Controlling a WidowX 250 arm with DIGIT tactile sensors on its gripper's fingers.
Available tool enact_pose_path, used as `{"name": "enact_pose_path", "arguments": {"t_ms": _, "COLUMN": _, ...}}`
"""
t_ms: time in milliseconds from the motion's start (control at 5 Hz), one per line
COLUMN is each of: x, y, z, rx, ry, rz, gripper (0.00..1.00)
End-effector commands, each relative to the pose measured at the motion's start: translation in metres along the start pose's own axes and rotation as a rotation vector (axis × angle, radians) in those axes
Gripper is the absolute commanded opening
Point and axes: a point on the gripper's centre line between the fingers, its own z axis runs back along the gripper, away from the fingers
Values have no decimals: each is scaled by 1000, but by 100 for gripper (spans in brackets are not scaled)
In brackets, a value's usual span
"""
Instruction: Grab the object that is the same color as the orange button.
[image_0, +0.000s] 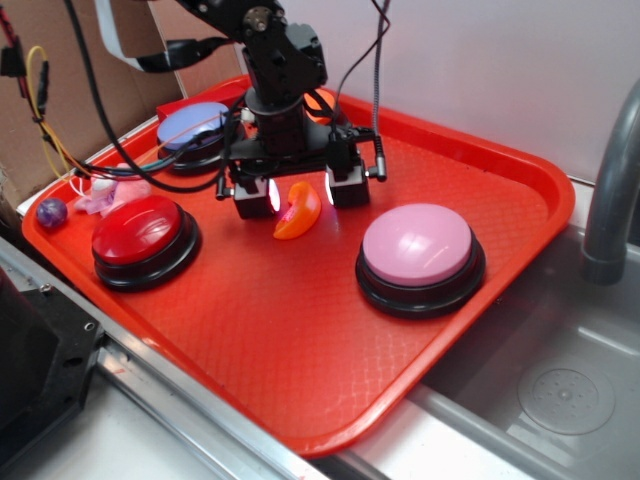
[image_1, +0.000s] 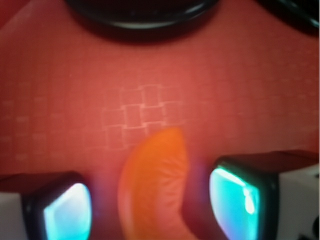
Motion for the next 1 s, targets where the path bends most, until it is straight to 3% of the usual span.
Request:
{"name": "enact_pose_path", "arguments": {"t_ms": 0, "x": 5, "y": -3, "z": 3, "rx": 4, "ry": -75, "rz": 20, "gripper": 100}}
{"name": "enact_pose_path", "arguments": {"t_ms": 200, "x": 2, "y": 1, "z": 0, "rx": -15, "ry": -4, "rz": 50, "gripper": 100}}
{"name": "enact_pose_path", "arguments": {"t_ms": 600, "x": -4, "y": 4, "z": 1, "rx": -15, "ry": 9, "rz": 66, "gripper": 0}}
{"name": "enact_pose_path", "arguments": {"t_ms": 800, "x": -3, "y": 4, "z": 1, "rx": -13, "ry": 7, "rz": 75, "gripper": 0}}
